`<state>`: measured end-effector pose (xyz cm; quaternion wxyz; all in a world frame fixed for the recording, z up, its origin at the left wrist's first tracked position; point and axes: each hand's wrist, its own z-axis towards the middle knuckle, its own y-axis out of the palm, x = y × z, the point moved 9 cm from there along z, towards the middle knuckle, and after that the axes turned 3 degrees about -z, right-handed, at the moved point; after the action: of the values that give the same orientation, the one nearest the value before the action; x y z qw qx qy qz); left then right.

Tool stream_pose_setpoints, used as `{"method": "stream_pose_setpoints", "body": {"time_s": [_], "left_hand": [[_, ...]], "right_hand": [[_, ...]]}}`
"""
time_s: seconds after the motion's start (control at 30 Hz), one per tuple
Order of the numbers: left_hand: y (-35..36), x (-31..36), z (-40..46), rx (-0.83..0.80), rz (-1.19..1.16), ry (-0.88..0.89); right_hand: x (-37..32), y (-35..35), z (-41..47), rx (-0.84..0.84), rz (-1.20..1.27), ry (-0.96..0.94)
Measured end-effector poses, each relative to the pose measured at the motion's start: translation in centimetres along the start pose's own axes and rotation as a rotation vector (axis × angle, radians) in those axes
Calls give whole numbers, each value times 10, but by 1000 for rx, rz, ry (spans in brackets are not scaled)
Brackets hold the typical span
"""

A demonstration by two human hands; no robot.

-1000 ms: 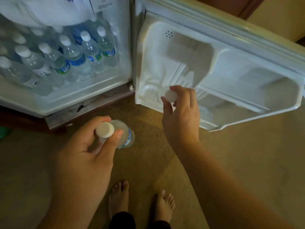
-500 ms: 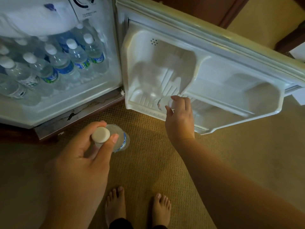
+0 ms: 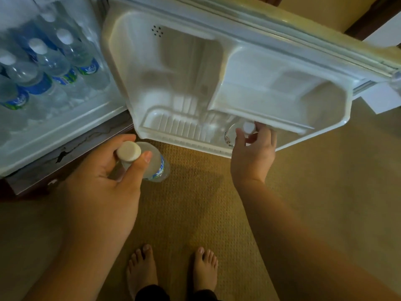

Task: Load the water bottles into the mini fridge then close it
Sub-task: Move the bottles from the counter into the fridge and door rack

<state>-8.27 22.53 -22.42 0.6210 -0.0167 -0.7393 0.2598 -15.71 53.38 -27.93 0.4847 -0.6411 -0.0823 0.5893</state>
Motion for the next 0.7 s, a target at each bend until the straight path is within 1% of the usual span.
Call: {"method": "stream_pose_setpoints", "body": {"time_s": [0.1,0.23,0.3,0.43,0.53,0.63,0.7], "left_hand": [[13,-11,13,10,-43,21],[26,-18,30,50,-61,46],[30,-17,40,45,-57,63],[37,-12,64,40,-61,76],[46,1,81,39,-7,125],[58,15,96,-1,12,161],[68,22,104,-33,36,179]], "right_hand": [[16,-5,9,43,2,61],[22,-7,11,93,9,21],[24,-5,8,110,16,33],[34,0,4,119,52,168],[40,1,5,95,35,245],[43,3,2,58,63,325],[41,4,-2,41,74,342]]}}
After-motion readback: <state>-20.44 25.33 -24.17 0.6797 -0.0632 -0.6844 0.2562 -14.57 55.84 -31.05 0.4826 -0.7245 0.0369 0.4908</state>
